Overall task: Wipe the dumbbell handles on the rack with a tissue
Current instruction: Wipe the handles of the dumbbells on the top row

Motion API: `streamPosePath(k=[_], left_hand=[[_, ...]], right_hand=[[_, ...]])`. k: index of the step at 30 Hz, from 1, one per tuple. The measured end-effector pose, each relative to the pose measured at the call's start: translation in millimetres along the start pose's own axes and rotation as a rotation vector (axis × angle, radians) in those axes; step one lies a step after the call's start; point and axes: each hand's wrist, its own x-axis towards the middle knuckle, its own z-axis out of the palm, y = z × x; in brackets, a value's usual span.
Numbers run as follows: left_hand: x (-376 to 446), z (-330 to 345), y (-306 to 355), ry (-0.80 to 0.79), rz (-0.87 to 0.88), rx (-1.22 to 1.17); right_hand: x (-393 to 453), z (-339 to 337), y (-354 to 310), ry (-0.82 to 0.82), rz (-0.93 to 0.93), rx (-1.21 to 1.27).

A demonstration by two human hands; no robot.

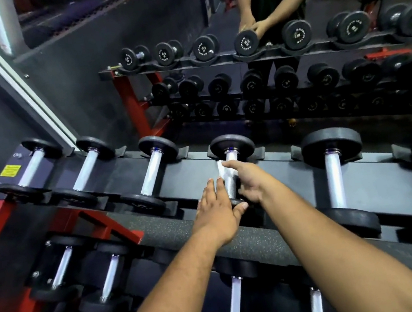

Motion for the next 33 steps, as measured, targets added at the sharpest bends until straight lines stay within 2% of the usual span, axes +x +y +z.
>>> streamPosePath(k=[3, 5, 10, 14, 18, 25, 30, 33], left_hand=[[0.1, 2.0, -1.0, -0.005, 0.003, 0.005], [0.2, 2.0, -0.2, 0.003, 0.008, -0.007], [1.5, 2.2, -0.8, 0.015, 0.007, 0.002], [2.6, 4.6, -3.4, 0.025, 0.016, 0.005], [4.7, 4.8, -2.8, 0.031, 0.015, -0.006], [6.3, 7.7, -6.3, 0.039, 0.033, 0.004], [6.6, 7.3, -6.8, 0.044, 0.042, 0.017], [6.3, 8.8, -8.3, 0.043, 0.036, 0.030]], right_hand=[[-1.6, -18.4, 9.3, -0.026, -0.051, -0.141], [0.3, -19.1, 8.0, -0.001, -0.051, -0.133], [2.8, -7.8, 9.1, -0.049, 0.079, -0.150], [4.8, -28.2, 14.3, -0.051, -0.005, -0.244], [12.2, -20.1, 15.8, 0.069, 0.008, -0.198], [6.7, -37.8, 22.8, 0.067, -0.060, -0.158], [5.5, -33.7, 27.9, -0.005, 0.058, -0.203], [8.2, -34.5, 29.5, 0.017, -0.081, -0.327]])
